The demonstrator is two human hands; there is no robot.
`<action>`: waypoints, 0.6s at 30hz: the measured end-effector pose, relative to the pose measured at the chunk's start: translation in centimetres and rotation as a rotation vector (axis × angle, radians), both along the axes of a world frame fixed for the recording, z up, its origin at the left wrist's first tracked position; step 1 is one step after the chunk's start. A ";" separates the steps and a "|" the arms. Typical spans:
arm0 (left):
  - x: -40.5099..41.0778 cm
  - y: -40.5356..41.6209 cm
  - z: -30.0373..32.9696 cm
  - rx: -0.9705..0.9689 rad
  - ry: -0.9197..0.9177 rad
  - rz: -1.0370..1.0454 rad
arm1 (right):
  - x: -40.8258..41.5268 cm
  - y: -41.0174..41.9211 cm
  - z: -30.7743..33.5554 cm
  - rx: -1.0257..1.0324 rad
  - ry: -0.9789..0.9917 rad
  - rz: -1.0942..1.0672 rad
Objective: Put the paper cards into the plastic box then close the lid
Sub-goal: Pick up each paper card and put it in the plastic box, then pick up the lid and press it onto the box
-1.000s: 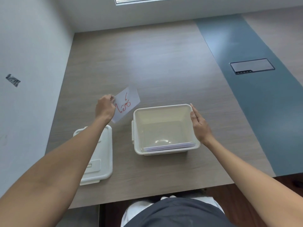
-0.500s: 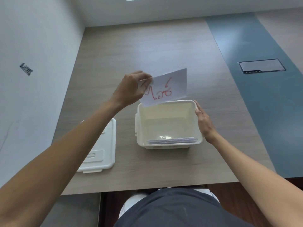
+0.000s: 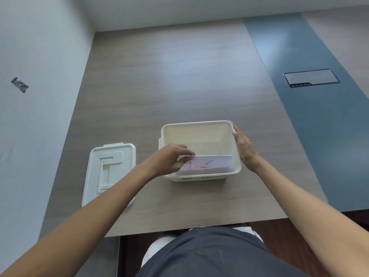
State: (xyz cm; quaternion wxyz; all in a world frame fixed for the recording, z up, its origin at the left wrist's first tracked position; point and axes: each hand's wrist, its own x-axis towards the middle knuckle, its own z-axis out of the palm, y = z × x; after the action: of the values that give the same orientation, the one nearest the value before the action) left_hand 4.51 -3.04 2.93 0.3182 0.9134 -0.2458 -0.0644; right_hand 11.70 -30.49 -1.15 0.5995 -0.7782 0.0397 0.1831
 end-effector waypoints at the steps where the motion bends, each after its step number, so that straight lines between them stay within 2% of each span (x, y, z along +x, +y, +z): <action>1: -0.3 -0.2 -0.3 0.002 0.042 -0.017 | 0.0 0.0 -0.1 -0.004 -0.002 0.003; 5: -1.0 -0.4 -0.5 -0.005 0.148 -0.021 | 0.2 -0.1 -0.6 0.031 0.004 0.002; 6: -1.0 -0.2 -0.5 -0.017 0.112 0.002 | 0.2 0.0 -0.5 0.024 -0.005 -0.001; 8: -0.6 0.7 -1.2 0.008 -0.076 0.098 | 0.0 0.2 -0.4 0.008 -0.016 -0.012; 10: 0.1 1.7 -2.0 0.111 -0.261 0.307 | -0.1 0.5 -0.1 0.002 -0.012 -0.038; 11: 0.2 2.1 -2.4 0.148 -0.276 0.439 | -0.2 0.6 -0.1 -0.006 -0.019 -0.053; 14: 0.0 2.5 -3.7 0.177 -0.073 0.694 | -0.7 1.4 0.4 -0.103 -0.081 -0.087; 16: -0.4 2.1 -4.3 0.076 0.059 0.756 | -1.1 1.8 0.6 -0.262 -0.145 -0.073; 18: -0.6 1.8 -4.5 -0.029 0.064 0.794 | -1.2 1.9 0.5 -0.450 -0.240 -0.015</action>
State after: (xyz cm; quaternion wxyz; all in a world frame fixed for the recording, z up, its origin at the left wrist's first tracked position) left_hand 3.86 -1.25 -1.53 0.3385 0.9303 0.1356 0.0387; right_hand 10.46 -28.62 -0.62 0.4129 -0.9079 0.0139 0.0714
